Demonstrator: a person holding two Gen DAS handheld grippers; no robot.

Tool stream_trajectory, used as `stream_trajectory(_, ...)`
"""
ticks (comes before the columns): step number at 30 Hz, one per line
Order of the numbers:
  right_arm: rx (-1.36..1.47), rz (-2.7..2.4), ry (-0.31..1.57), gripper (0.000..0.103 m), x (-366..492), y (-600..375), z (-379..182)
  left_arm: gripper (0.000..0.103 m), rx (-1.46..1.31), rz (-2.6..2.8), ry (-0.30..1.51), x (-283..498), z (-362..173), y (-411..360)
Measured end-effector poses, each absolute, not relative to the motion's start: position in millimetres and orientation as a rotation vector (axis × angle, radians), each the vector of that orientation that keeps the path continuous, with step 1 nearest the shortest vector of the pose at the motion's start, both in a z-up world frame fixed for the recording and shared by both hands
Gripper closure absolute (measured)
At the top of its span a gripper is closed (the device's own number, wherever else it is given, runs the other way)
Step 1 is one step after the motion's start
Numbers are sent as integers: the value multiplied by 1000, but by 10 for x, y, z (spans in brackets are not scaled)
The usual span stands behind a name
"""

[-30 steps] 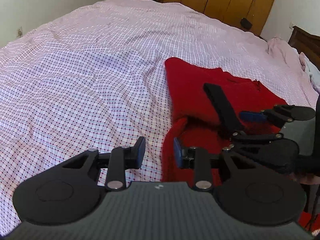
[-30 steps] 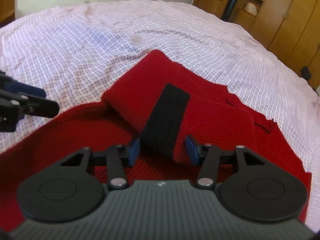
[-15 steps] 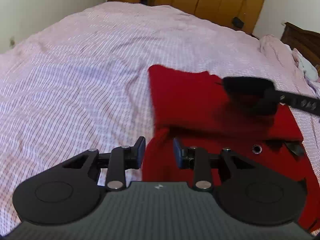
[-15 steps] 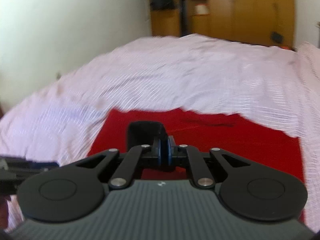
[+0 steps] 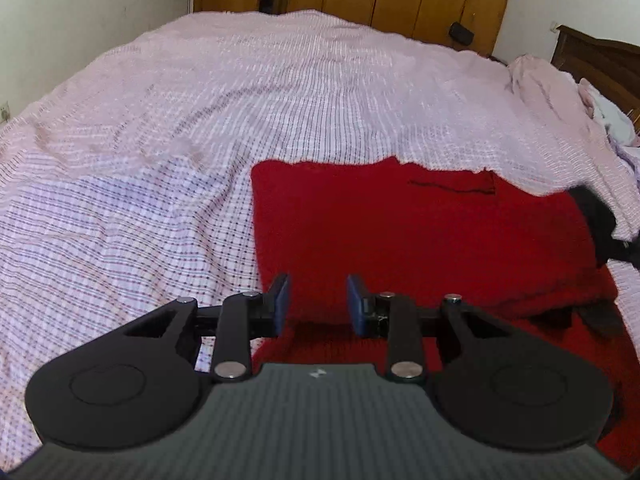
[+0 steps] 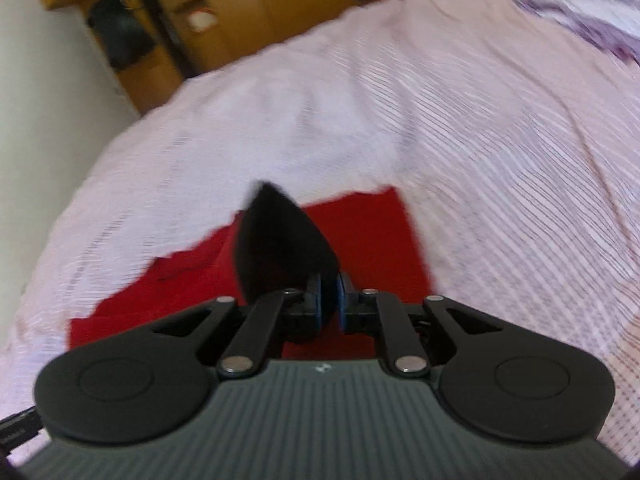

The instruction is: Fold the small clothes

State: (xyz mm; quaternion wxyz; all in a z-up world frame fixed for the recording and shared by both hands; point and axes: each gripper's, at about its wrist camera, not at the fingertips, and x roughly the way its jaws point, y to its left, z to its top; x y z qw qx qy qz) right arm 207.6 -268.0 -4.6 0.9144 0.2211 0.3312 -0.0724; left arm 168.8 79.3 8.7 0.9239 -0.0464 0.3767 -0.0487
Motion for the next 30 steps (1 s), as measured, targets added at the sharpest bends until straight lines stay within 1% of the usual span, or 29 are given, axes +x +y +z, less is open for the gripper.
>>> stream_trajectory(5,492,-146,711,89,2085,-2934,-199,68,-83,-79,792,1825,-20,762)
stream_trajectory(7,492,-128,692,77,2107,-2990,-207,68,-79,-78,792,1857,-15,746)
stream_trajectory(8,486,-131,679,62,2120,-3002,-209,68,-78,-79,792,1874,-8,738)
stream_trajectory(9,475,-131,665,53,2140,-3006,-209,68,-73,-80,790,1886,-1,725)
stream_trajectory(18,415,-64,593,53,2024,-2958,-214,68,-18,-54,772,1966,-43,603)
stream_trajectory(19,427,-71,595,53,2040,-2963,-211,68,-30,-37,777,1997,-51,594)
stream_trajectory(23,623,-36,607,54,2202,-3011,-233,68,-201,-16,780,2003,-80,667)
stream_trajectory(24,613,8,631,53,2252,-2995,-226,68,-195,-33,786,1990,-82,670)
stream_trajectory(26,508,44,685,53,2324,-2925,-190,68,-159,-35,798,1987,-80,662)
stream_trajectory(29,388,28,677,53,2385,-2898,-127,68,-107,-61,812,1993,-78,629)
stream_trajectory(30,355,34,677,54,2399,-2895,-133,68,-69,-68,810,1986,-89,606)
